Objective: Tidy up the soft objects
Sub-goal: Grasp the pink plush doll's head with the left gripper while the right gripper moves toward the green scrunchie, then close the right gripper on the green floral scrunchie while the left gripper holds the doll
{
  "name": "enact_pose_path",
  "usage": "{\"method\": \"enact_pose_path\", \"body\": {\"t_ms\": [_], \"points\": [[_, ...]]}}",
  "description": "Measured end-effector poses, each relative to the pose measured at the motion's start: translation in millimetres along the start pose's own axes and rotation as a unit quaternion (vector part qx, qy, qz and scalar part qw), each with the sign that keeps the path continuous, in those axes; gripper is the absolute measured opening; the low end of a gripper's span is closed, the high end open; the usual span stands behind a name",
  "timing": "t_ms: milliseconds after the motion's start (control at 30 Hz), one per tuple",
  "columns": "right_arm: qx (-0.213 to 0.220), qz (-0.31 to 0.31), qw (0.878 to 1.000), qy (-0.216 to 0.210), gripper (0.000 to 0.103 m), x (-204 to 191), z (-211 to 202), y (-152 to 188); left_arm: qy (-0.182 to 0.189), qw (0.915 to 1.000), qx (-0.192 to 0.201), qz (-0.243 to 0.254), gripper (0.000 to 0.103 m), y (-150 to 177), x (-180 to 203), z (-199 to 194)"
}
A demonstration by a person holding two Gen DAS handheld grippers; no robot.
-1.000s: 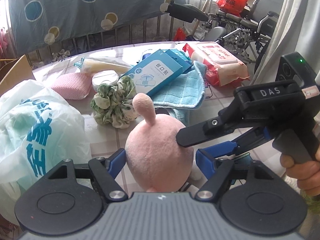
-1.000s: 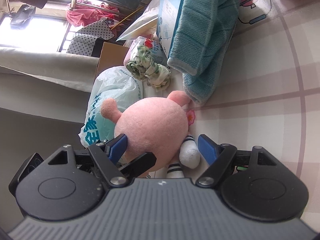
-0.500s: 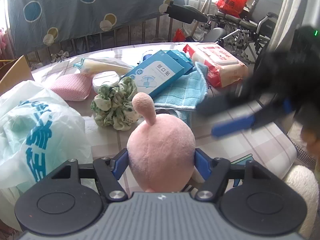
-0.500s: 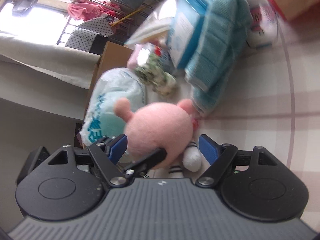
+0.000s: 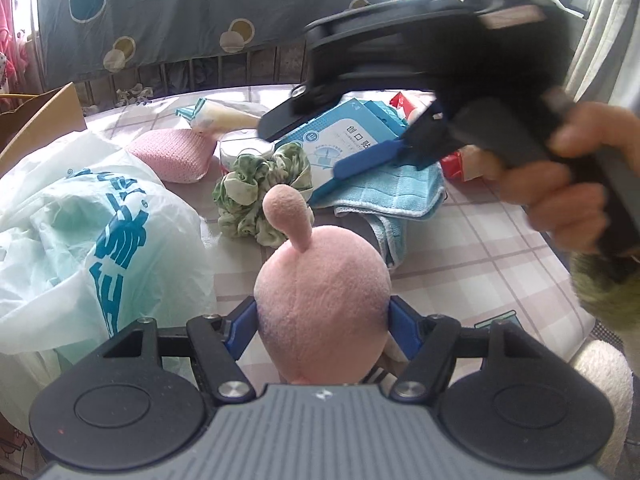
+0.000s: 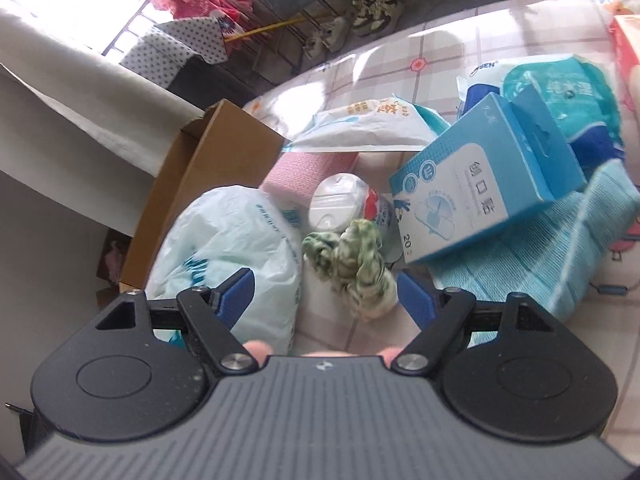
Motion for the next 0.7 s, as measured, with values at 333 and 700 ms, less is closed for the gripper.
{"method": "enact_pose_path", "body": {"t_ms": [333, 700], "points": [[-0.028, -0.014, 0.999, 0.044, 0.075, -3, 48, -17, 0.008, 0.9999, -0.002, -0.006, 0.070, -1, -6, 1], [-0.020, -0.014, 0.998, 0.058, 0.023, 4, 39, -6, 0.003, 1.0000, 0.002, -0.003, 0.069, -3, -6, 1]]}}
Point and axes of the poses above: each gripper's, at about its wrist camera, not at the fingertips, and z roughly the way its jaws point, x to its right, y to its underside, the point moved 6 cm from there along z, roughly the way its jaws point, and after that the axes turned 11 degrees about -x, right-handed, at the moved point
